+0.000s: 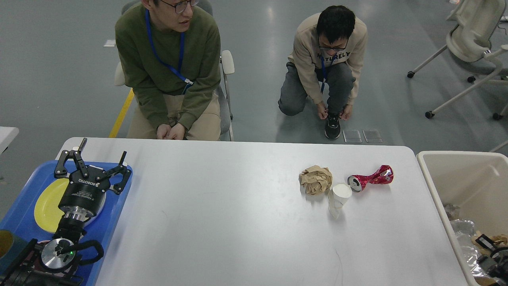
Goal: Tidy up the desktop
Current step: 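Raise the right gripper out of the white bin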
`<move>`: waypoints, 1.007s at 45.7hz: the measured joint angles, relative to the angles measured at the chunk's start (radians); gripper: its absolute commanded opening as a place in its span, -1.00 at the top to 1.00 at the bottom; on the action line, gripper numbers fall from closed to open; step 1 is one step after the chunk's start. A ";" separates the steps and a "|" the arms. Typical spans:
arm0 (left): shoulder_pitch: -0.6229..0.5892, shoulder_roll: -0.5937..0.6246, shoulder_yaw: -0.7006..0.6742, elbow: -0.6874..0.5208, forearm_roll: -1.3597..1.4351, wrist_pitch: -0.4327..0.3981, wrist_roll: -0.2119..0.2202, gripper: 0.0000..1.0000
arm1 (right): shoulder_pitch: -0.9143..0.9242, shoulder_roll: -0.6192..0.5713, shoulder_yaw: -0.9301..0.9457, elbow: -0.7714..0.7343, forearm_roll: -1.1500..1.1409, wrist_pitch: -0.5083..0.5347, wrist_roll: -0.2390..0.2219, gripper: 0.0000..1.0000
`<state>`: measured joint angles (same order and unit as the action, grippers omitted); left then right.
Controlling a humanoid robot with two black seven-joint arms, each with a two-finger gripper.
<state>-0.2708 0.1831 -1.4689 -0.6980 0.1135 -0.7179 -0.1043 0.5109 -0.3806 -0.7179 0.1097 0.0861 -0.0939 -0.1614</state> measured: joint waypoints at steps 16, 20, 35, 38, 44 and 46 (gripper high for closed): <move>-0.001 0.000 0.000 0.000 0.000 0.000 0.000 -0.93 | 0.005 -0.011 -0.006 0.007 0.000 -0.012 -0.003 -1.00; -0.001 0.001 0.000 0.000 0.000 0.000 0.000 -0.93 | 0.010 -0.017 -0.006 0.010 -0.001 -0.008 -0.006 -1.00; -0.001 0.001 0.000 0.000 0.000 0.000 0.000 -0.93 | 0.277 -0.152 -0.109 0.303 -0.059 0.100 -0.065 -1.00; -0.001 0.000 0.000 0.000 0.000 0.000 0.000 -0.93 | 0.378 -0.168 -0.177 0.374 -0.075 0.145 -0.073 -1.00; -0.001 0.000 0.000 0.000 0.000 0.000 0.000 -0.93 | 0.640 -0.185 -0.349 0.591 -0.085 0.228 -0.077 -1.00; -0.001 0.000 0.000 0.000 0.000 -0.001 0.000 -0.93 | 0.729 -0.186 -0.400 0.661 -0.085 0.245 -0.077 -1.00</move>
<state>-0.2716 0.1830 -1.4685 -0.6980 0.1135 -0.7185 -0.1043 1.2400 -0.5662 -1.1177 0.7710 0.0007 0.1514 -0.2382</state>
